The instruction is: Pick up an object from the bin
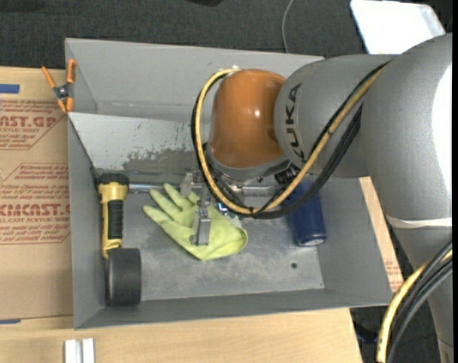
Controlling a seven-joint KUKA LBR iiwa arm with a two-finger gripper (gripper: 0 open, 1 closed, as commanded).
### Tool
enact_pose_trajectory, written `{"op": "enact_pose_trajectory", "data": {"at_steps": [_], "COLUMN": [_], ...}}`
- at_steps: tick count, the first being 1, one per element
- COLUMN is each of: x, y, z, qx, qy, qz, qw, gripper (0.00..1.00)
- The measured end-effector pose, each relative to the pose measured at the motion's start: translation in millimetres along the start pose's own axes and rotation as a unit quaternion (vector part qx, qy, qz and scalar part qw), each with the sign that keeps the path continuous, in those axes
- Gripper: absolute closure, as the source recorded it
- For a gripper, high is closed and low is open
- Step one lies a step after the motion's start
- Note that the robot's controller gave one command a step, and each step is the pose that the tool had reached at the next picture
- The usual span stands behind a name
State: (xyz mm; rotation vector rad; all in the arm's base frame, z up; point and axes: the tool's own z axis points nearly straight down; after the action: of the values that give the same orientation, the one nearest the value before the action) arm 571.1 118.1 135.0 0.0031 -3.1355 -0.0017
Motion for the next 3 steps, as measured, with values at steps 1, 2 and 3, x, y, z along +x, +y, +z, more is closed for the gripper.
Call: {"op": "enact_pose_trajectory", "data": {"at_steps": [1,2,3], "x": [-2.0,-3.7,-6.0], "y": [-0.5,-14.0,-16.1], "z": [-4.5,56.1,84.7], "qx": [0.000,-0.001,-0.002], "qy": [-0.0037,-0.0053,-0.0079], "qz": [0.001,-0.010,-0.004], "qw": [1.0000,0.9999,1.0000], "gripper": [0.00,0.00,0.00]}}
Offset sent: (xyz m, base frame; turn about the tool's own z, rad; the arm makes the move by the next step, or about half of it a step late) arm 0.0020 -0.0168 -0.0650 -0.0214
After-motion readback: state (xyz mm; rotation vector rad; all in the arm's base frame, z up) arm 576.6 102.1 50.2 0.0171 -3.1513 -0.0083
